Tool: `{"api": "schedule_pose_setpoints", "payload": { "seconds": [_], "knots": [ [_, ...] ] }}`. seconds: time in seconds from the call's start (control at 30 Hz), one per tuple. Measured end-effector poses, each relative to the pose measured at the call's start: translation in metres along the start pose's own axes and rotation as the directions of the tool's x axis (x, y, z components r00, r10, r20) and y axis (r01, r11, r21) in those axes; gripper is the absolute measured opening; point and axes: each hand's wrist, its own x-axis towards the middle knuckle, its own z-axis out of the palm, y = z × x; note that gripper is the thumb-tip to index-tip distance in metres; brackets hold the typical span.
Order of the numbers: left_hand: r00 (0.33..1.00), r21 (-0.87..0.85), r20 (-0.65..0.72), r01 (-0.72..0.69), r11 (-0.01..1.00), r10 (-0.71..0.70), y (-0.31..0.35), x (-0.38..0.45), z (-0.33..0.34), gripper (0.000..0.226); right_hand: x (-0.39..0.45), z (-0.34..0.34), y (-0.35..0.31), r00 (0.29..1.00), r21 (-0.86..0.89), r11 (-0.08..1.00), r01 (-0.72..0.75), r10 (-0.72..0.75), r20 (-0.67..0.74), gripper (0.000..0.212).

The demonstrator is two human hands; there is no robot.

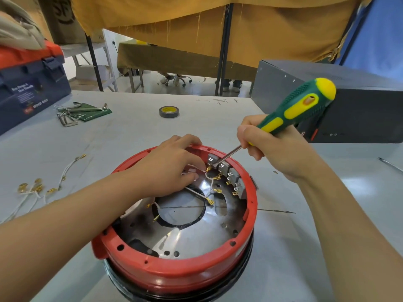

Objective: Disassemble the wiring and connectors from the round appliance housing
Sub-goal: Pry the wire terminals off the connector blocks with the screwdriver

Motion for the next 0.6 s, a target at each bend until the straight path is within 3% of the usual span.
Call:
{"api": "schedule_pose_setpoints", "payload": {
  "seconds": [0.17,0.33,0.5,0.6],
  "knots": [
    [1.000,-0.006,-0.003,-0.001,1.000,0.001,0.000,0.000,0.000,0.025,-0.015,0.003,0.003,0.998,-0.046,0.998,0.034,-0.037,-0.050,0.027],
    [1.000,-0.010,-0.004,-0.004,1.000,0.004,-0.001,0.000,0.000,0.025,-0.032,0.004,-0.001,0.989,-0.159,0.976,0.146,-0.147,0.002,0.029],
    [1.000,-0.011,-0.010,-0.005,1.000,0.005,-0.001,0.000,0.001,0.024,-0.027,0.000,-0.002,0.988,-0.183,0.973,0.144,-0.133,0.073,0.032],
    [1.000,-0.009,-0.016,-0.005,1.000,0.005,-0.001,0.000,0.001,0.024,-0.023,0.000,-0.001,0.997,-0.134,0.988,0.079,-0.077,0.020,0.029]
  ]
}}
